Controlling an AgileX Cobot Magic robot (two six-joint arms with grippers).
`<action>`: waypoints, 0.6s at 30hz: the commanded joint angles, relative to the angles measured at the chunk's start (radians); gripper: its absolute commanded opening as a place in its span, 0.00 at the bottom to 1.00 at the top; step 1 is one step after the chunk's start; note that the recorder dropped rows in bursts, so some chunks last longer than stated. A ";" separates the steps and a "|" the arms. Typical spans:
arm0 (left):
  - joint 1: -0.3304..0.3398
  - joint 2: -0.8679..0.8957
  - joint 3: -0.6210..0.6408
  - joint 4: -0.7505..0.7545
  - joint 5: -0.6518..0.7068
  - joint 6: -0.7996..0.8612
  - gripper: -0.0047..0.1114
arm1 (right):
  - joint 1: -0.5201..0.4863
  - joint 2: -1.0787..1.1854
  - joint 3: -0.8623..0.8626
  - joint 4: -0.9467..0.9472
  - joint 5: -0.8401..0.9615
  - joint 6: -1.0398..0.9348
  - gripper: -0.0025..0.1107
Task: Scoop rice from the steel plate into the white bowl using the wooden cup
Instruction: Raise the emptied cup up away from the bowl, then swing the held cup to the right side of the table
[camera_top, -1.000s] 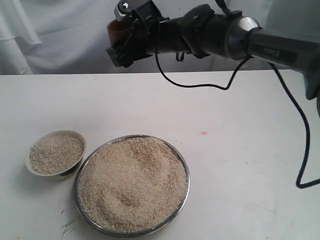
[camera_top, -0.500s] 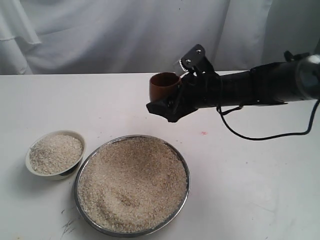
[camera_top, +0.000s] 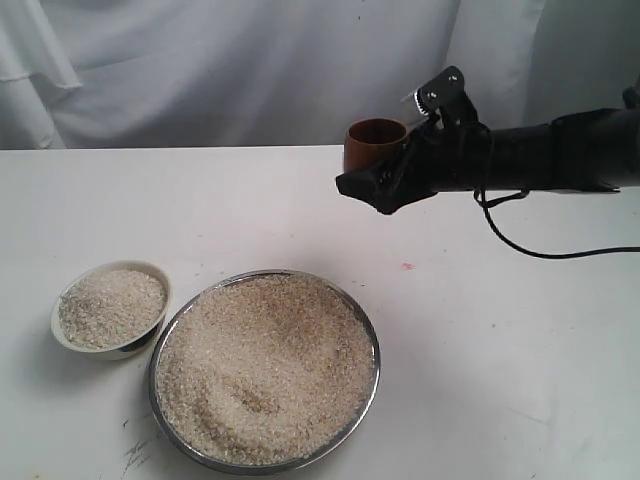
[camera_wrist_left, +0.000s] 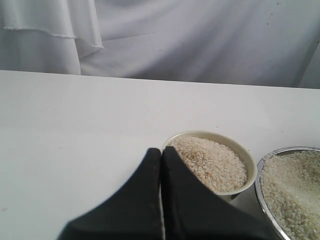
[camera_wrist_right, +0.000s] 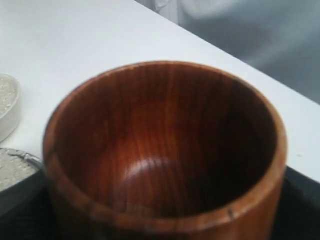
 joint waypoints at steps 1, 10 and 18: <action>-0.002 -0.005 0.005 -0.001 -0.006 -0.003 0.04 | 0.013 -0.009 -0.104 0.020 -0.076 -0.009 0.02; -0.002 -0.005 0.005 -0.001 -0.006 -0.003 0.04 | 0.018 -0.009 -0.342 0.020 -0.147 0.087 0.02; -0.002 -0.005 0.005 -0.001 -0.006 -0.003 0.04 | 0.020 -0.009 -0.360 -0.068 -0.143 0.273 0.02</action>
